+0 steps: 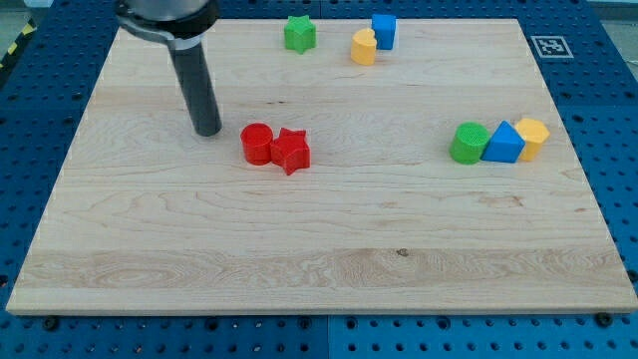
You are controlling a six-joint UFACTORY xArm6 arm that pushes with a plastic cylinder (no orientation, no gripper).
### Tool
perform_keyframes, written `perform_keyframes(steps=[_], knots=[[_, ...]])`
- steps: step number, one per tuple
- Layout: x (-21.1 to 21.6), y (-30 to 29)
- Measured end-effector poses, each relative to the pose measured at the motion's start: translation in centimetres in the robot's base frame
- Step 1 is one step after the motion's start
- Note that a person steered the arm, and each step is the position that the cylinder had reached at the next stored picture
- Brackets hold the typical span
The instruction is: Move the red circle along with the red star towards right
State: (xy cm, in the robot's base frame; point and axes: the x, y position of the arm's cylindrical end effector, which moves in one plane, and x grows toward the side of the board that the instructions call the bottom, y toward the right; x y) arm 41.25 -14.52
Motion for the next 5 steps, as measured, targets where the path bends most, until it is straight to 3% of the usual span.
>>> perform_keyframes(steps=[1, 5], knots=[[1.8, 0.1], [1.7, 6.2]])
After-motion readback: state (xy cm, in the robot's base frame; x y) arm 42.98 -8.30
